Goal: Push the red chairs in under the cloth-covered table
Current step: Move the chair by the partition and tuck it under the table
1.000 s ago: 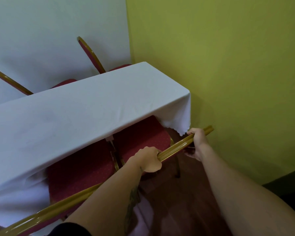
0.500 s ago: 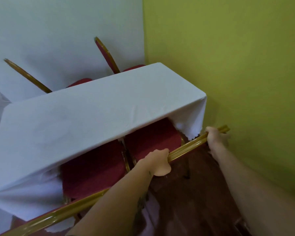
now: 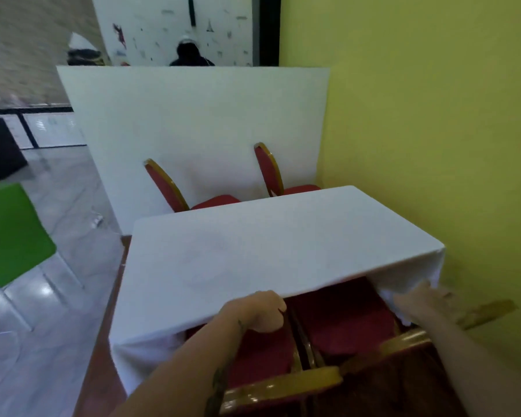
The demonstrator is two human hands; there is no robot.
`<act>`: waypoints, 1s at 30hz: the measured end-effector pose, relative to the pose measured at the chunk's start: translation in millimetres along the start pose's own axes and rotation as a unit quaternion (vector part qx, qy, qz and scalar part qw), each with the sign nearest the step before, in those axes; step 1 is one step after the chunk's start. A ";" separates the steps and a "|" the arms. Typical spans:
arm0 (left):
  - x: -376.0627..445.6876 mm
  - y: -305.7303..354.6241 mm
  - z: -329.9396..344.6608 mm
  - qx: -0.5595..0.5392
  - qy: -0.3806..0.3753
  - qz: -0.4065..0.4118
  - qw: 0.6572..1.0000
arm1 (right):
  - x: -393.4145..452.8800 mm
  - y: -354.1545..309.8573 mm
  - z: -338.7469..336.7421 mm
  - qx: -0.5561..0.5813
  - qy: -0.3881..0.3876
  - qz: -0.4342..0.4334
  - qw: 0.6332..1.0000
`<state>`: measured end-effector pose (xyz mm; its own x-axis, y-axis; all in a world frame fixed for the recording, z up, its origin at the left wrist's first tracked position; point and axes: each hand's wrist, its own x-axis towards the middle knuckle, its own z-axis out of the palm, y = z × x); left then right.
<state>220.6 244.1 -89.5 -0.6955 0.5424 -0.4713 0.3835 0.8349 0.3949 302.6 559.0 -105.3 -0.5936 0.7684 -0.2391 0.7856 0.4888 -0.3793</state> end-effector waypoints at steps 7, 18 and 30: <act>-94.5 -202.9 -79.5 -0.040 0.061 -0.063 0.995 | -109.3 -163.4 89.8 -0.050 -0.037 -0.106 0.992; -161.2 -390.8 -204.5 -0.113 0.254 -0.083 0.957 | -207.9 -429.5 174.5 0.008 -0.174 -0.327 0.929; -64.6 -512.8 -344.0 -0.057 0.226 -0.051 0.971 | -142.5 -646.1 259.1 0.092 -0.185 -0.348 0.914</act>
<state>-140.1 -251.4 9.7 -0.9321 0.3387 -0.1282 0.2463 0.8525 0.4610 -165.6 26.6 -57.8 -0.9840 0.0883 -0.1550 0.1719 0.7024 -0.6907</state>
